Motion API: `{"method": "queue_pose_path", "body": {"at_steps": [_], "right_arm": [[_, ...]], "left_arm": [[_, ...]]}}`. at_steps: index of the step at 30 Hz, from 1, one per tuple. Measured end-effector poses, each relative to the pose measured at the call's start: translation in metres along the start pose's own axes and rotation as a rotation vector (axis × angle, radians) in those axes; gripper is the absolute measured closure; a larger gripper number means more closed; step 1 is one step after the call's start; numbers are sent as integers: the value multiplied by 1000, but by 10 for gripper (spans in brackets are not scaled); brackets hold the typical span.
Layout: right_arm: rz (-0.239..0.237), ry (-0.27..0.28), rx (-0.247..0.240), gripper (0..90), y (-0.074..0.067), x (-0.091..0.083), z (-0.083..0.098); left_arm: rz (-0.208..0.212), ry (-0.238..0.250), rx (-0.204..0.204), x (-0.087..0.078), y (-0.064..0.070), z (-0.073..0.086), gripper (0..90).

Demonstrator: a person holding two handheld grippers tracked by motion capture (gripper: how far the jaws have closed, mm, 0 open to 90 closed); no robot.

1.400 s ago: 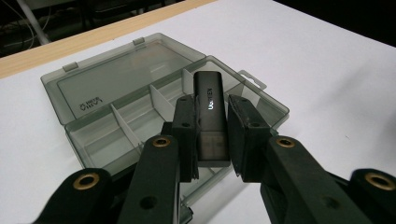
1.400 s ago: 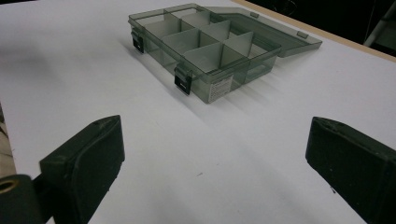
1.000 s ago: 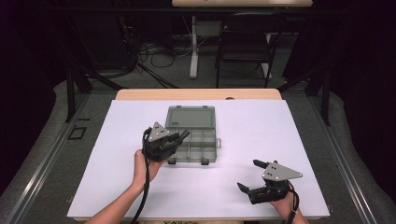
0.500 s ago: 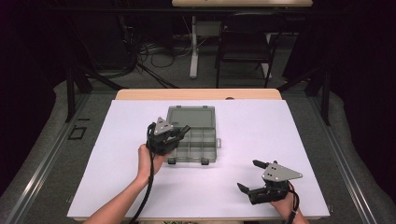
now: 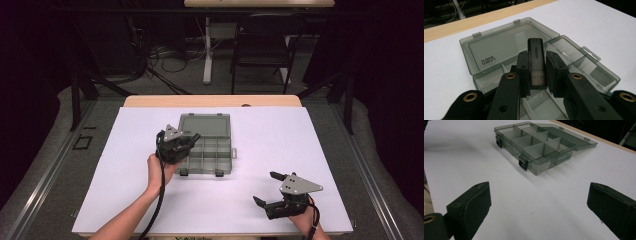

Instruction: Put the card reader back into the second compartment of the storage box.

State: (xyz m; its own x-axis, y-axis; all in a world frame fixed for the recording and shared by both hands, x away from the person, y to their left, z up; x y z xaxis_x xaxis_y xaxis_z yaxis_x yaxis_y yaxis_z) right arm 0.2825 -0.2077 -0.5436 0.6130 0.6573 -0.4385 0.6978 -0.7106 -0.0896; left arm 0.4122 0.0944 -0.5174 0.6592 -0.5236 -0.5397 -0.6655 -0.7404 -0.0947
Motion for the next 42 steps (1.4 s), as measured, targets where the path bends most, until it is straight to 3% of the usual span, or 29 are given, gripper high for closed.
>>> {"method": "queue_pose_path", "body": {"at_steps": [25,42], "right_arm": [[-7,0,1,50,-2,2,-1],[-11,-5,-3,50,-2,1,0]], "left_arm": [[-41,-45,-55,20,-9,4,742],[-56,-72,-83,29,-4,9,742]]}}
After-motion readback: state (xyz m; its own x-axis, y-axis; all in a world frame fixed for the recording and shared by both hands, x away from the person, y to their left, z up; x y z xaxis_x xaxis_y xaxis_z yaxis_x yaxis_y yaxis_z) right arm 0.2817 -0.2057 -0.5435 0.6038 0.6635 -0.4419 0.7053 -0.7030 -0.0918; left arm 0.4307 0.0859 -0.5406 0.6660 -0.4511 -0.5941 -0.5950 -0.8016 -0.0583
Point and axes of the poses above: each handheld gripper's, and its own axes: x roughly forward along the jaws, z roughly out of its underside, y roughly to its right, the point moved 5 cm from there along x, roughly forward along the jaws, and after that the axes turned 10 degrees about x, right-handed, at the moved point
